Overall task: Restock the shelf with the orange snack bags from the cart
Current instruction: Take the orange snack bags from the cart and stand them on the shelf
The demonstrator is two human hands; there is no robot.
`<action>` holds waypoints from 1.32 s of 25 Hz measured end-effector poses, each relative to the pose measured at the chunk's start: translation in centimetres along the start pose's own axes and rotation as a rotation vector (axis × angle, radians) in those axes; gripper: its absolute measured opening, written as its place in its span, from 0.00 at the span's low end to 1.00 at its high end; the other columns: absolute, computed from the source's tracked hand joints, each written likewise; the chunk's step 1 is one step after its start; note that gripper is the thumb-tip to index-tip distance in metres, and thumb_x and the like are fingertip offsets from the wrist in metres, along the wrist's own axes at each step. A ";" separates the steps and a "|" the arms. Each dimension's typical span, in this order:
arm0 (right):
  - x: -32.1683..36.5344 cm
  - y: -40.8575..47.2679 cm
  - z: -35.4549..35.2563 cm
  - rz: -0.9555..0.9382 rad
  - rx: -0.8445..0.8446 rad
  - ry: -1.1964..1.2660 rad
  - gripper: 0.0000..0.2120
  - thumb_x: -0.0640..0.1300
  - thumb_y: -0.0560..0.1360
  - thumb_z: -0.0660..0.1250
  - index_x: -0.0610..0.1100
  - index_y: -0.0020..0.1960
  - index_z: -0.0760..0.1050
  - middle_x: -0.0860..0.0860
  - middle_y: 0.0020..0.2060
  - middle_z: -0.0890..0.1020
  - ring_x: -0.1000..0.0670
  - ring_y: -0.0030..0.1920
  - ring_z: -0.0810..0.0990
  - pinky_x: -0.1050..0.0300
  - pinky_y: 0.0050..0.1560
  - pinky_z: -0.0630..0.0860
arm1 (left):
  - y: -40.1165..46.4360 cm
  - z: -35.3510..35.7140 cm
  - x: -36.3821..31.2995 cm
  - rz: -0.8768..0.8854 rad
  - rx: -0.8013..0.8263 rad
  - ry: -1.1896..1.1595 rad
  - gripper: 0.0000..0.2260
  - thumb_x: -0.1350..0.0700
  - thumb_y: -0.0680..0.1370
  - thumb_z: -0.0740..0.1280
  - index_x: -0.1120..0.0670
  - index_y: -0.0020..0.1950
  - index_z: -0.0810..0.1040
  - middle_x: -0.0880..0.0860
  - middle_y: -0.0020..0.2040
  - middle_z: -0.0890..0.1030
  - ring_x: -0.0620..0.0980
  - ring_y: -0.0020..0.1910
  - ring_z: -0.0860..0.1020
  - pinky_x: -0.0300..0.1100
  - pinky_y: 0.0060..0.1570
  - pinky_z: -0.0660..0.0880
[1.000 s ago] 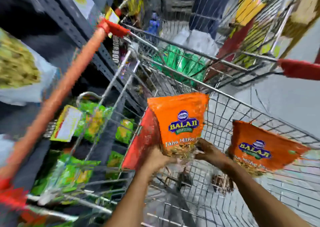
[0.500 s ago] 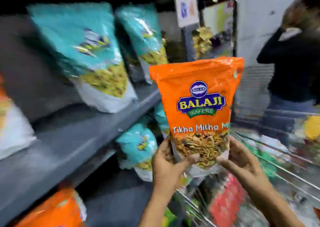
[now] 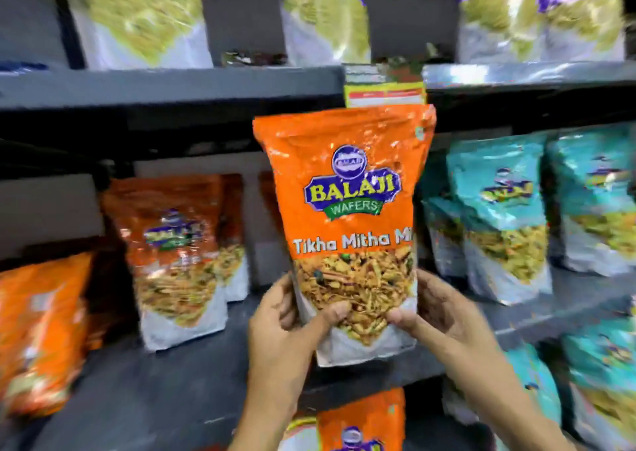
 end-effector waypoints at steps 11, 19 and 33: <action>-7.6 7.5 10.6 0.110 0.190 -0.053 0.21 0.38 0.71 0.76 0.46 0.62 0.77 0.50 0.59 0.85 0.50 0.61 0.82 0.42 0.66 0.75 | 4.1 -11.1 3.7 -0.113 -0.129 0.234 0.19 0.65 0.67 0.75 0.53 0.55 0.78 0.49 0.51 0.87 0.44 0.50 0.84 0.30 0.42 0.77; -9.7 9.0 11.5 0.172 0.268 -0.076 0.20 0.49 0.69 0.78 0.56 0.60 0.77 0.60 0.57 0.85 0.59 0.59 0.82 0.66 0.56 0.79 | 4.9 -12.2 5.4 -0.152 -0.147 0.377 0.23 0.56 0.68 0.76 0.48 0.61 0.75 0.49 0.58 0.83 0.49 0.59 0.80 0.55 0.64 0.74; 1.8 4.6 0.2 -0.049 -0.278 -0.058 0.29 0.56 0.68 0.73 0.56 0.68 0.72 0.57 0.63 0.80 0.61 0.62 0.79 0.70 0.59 0.76 | 2.2 2.8 -1.8 0.226 -0.153 0.016 0.28 0.48 0.67 0.74 0.47 0.66 0.74 0.42 0.65 0.78 0.37 0.65 0.75 0.32 0.63 0.72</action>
Point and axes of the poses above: each hand's wrist, its own y-axis towards the middle knuckle, its own z-axis out of the palm, x = y × z, the point moved 3 cm from there along y, towards the middle knuckle
